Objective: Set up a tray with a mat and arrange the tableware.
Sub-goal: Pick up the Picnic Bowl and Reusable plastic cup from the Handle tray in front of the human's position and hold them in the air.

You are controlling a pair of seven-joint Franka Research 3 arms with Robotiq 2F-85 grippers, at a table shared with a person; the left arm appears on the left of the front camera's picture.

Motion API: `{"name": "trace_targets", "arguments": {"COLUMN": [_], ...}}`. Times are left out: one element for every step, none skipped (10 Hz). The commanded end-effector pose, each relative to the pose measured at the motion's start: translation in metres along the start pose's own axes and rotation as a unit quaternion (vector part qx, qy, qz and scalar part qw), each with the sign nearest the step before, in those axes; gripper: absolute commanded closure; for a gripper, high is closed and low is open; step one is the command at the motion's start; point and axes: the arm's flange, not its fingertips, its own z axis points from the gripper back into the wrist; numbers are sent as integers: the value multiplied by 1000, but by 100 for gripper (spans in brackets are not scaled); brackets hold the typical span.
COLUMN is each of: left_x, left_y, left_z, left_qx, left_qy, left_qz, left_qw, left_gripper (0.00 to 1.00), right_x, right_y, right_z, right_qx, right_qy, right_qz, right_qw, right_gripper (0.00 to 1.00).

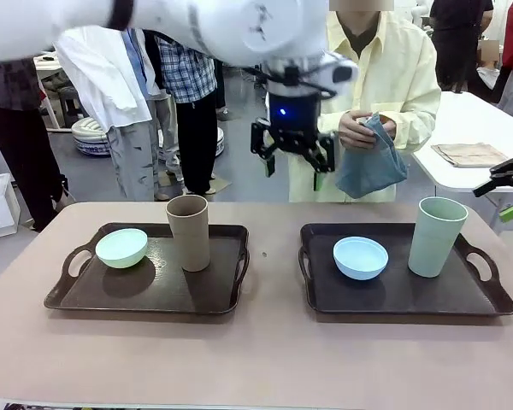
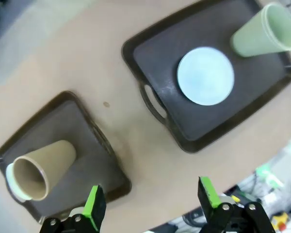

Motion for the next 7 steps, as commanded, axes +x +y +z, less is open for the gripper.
{"name": "trace_targets", "arguments": {"left_x": [19,22,19,16,14,11,9], "left_y": [-18,-23,-28,-28,-28,-28,-28], "left_z": [-11,-24,-32,-35,-37,-38,-39], "left_qx": [41,49,54,59,56,51,46], "left_qy": [4,2,-2,-4,-6,-7,-7], "left_qz": [15,4,-6,-11,-14,-16,-18], "left_qw": [999,999,999,998,998,999,999], "left_gripper": [0,0,0,0,0,0,0], "right_x": [10,10,8,8,6,4,3], "right_y": [-9,-12,-11,-9,-8,-6,-6], "right_z": [-21,-32,-38,-41,-43,-45,-46], "right_qx": [9,11,17,20,22,20,21], "right_qy": [-24,-21,-16,-18,-14,-11,-13], "right_qz": [4,-2,-5,-8,-9,-14,-19], "right_qw": [1000,1000,1000,1000,1000,1000,1000], "right_gripper": [0,0,0,0,0,0,0]}}
